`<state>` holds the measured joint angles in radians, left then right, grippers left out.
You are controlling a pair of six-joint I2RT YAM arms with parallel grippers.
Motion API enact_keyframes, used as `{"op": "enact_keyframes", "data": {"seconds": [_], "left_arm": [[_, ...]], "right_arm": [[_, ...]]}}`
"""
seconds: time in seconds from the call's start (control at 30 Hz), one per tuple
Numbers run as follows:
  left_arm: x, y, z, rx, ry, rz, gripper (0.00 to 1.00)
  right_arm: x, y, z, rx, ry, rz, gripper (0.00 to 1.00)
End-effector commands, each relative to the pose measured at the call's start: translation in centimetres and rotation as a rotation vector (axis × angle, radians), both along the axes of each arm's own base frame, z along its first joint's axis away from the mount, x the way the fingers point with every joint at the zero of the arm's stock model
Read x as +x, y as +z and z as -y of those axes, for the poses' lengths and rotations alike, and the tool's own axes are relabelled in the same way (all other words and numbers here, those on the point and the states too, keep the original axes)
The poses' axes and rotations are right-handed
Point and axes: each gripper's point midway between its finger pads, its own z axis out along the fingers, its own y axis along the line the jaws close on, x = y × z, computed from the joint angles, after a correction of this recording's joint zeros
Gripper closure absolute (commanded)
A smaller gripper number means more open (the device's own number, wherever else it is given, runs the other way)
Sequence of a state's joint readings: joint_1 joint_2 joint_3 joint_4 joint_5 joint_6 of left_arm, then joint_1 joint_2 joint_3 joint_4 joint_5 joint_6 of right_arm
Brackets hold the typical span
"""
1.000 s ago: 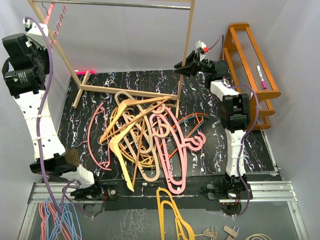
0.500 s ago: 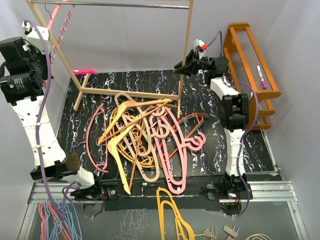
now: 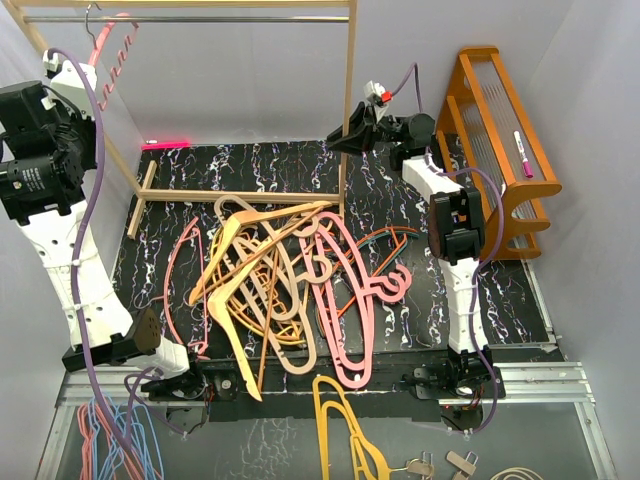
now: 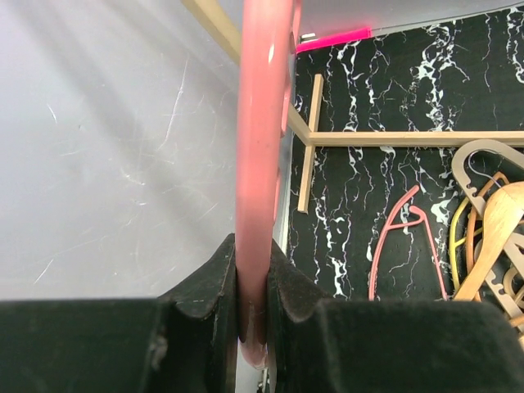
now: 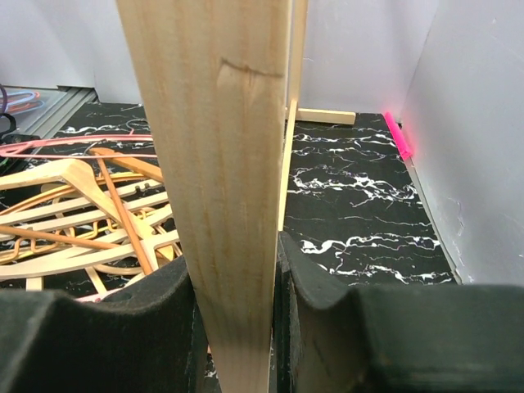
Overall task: Organize the hangers
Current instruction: Adjust the clothesline at the corner of the board.
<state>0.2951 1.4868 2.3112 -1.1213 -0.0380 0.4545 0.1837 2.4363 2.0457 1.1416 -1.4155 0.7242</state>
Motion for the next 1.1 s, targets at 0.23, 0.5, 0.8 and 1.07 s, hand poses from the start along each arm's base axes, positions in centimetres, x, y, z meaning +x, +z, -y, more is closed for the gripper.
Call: {"op": "enact_keyframes", "data": {"seconds": [0.23,0.5,0.8,1.07], "left_arm": [[-0.1,-2.3,0.3,-0.056,0.015,-0.030,1.00],[-1.4,-2.2,-0.1,-0.042,0.060,-0.004,1.00],[-2.4,2.5,-0.1,0.007,0.077,0.164,1.00],[-1.5,2.9,-0.1,0.007,0.058,0.171,1.00]], "right_arm": [[0.8,-2.1,1.7,0.022,-0.054,-0.081,0.92],[0.9,-2.5,2.5,0.046,-0.077,-0.074,0.92],[0.9,-3.2,2.5,0.052,-0.087,-0.089,0.92],[0.9,-4.0,2.5,0.047,-0.089,-0.114,0.92]]}}
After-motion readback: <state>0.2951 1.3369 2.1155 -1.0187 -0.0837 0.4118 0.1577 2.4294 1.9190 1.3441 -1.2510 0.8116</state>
